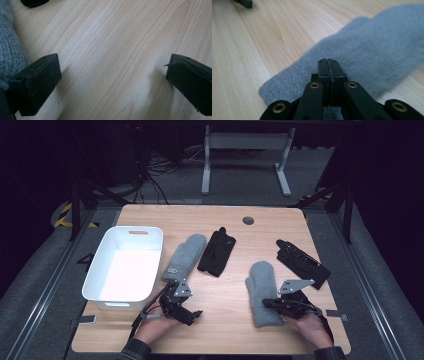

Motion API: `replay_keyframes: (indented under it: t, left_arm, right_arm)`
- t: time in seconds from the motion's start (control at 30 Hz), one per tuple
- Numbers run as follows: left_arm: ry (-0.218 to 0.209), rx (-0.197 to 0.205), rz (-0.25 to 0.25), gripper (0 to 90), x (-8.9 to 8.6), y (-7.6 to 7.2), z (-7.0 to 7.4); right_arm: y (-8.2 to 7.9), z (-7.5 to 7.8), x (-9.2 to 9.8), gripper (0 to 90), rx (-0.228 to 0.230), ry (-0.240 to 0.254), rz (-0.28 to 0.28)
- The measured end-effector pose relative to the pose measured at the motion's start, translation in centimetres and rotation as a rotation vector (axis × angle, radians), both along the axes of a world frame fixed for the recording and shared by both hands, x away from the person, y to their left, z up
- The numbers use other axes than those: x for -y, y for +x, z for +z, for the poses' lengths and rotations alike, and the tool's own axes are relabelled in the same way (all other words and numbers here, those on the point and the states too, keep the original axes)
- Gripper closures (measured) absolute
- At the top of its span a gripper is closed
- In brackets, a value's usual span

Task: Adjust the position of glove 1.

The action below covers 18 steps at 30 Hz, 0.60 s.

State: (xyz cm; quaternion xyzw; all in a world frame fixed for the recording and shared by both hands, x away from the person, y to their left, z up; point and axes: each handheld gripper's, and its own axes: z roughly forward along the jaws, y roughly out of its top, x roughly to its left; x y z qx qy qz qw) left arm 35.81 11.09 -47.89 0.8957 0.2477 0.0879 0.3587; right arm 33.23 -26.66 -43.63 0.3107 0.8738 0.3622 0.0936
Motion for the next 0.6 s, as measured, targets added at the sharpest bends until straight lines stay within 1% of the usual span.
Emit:
replay_keyframes:
  t: [0.07,0.13,0.17,0.2,0.23,0.27,0.33,0.37,0.4,0.53,0.6]
  left_arm:
    - [0.0,0.0,0.0,0.3,0.0,0.0,0.0]
    - [-0.001,-0.001,-0.001,0.3,0.0,0.0,0.0]
    - [-0.001,-0.001,-0.001,0.3,0.0,0.0,0.0]
    - [-0.001,-0.001,-0.001,0.3,0.0,0.0,0.0]
    - [-0.001,-0.001,-0.001,0.3,0.0,0.0,0.0]
    - [-0.001,-0.001,-0.001,0.3,0.0,0.0,0.0]
    - [-0.001,0.0,-0.001,0.3,0.0,0.0,0.0]
    - [-0.001,0.0,-0.001,0.3,0.0,0.0,0.0]
    - [-0.001,0.001,-0.001,0.3,0.0,0.0,0.0]
    - [-0.001,0.0,0.0,0.3,0.0,0.0,0.0]
    - [-0.001,0.0,0.0,0.3,0.0,0.0,0.0]
  right_arm:
    - [0.3,0.4,0.1,90.0,0.013,0.01,-0.009]
    - [0.8,0.7,0.2,90.0,0.028,0.003,-0.024]
    - [1.2,0.8,0.3,90.0,0.035,0.004,-0.031]
    - [2.1,1.2,0.5,90.0,0.05,0.001,-0.055]
    - [2.1,1.2,0.5,90.0,0.05,0.001,-0.055]
    - [2.5,1.3,0.7,90.0,0.053,0.005,-0.065]
    - [3.6,1.7,1.1,90.0,0.064,0.016,-0.1]
    - [4.4,1.9,1.6,90.0,0.075,0.02,-0.134]
    - [4.4,1.9,1.6,90.0,0.075,0.02,-0.134]
    - [6.0,1.9,2.5,90.0,0.08,0.021,-0.19]
    - [6.8,1.9,2.9,90.0,0.088,0.012,-0.222]
